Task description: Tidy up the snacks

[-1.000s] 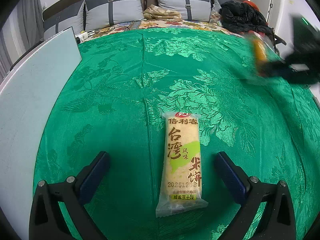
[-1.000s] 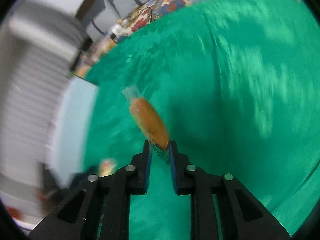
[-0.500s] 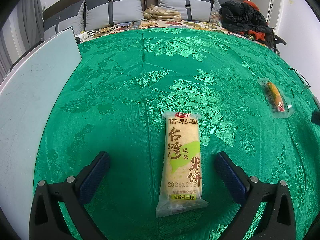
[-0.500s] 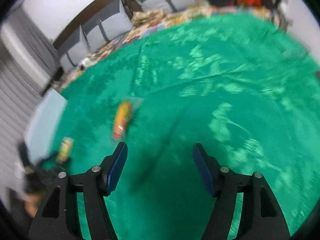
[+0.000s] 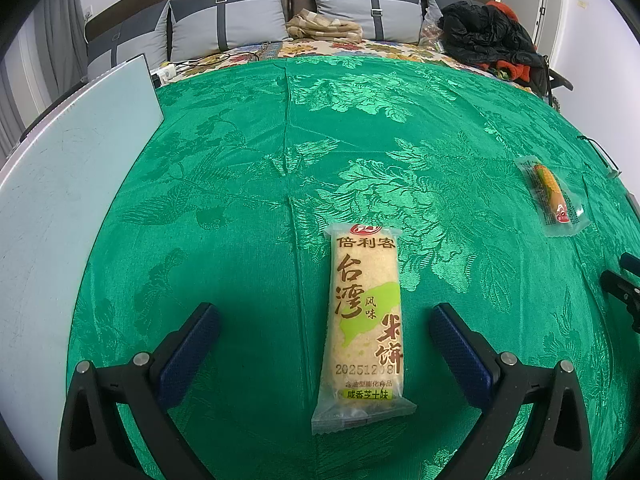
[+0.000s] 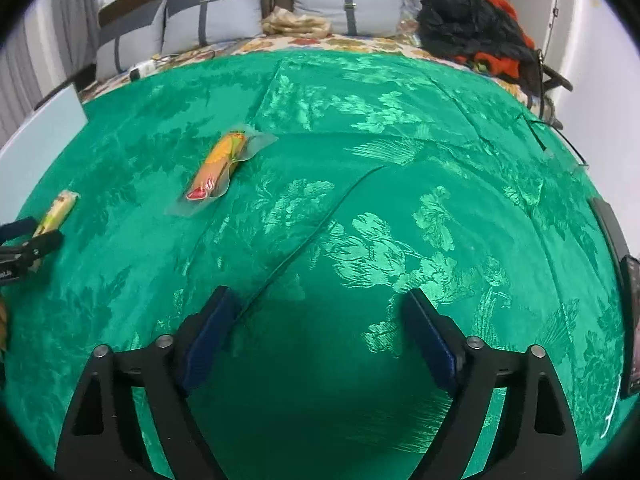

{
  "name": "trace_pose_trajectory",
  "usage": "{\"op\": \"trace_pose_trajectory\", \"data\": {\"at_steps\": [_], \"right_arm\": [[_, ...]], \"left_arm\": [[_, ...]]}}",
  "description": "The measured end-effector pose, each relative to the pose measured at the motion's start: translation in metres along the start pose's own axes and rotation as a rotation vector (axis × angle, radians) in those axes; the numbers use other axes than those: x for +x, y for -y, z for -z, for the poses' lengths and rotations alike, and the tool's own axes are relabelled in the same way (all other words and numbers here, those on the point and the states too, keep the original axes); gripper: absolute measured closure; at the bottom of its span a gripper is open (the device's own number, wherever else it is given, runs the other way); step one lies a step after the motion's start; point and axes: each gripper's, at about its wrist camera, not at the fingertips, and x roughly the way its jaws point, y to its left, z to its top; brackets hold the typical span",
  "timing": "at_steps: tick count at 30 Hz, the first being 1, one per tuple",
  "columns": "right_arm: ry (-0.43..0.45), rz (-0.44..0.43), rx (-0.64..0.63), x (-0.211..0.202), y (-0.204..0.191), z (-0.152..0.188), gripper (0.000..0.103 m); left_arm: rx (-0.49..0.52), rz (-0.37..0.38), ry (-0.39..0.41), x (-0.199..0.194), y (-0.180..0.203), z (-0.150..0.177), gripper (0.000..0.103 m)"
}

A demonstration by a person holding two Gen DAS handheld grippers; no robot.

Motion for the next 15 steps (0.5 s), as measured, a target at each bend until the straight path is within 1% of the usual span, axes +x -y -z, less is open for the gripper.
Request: {"op": "trace_pose_trajectory", "data": {"at_steps": [15], "right_arm": [[-0.001, 0.0, 0.004, 0.0006, 0.0012, 0.0007, 0.013]], "left_arm": [[0.0, 0.0, 0.0, 0.0, 0.0, 0.0, 0.0]]}}
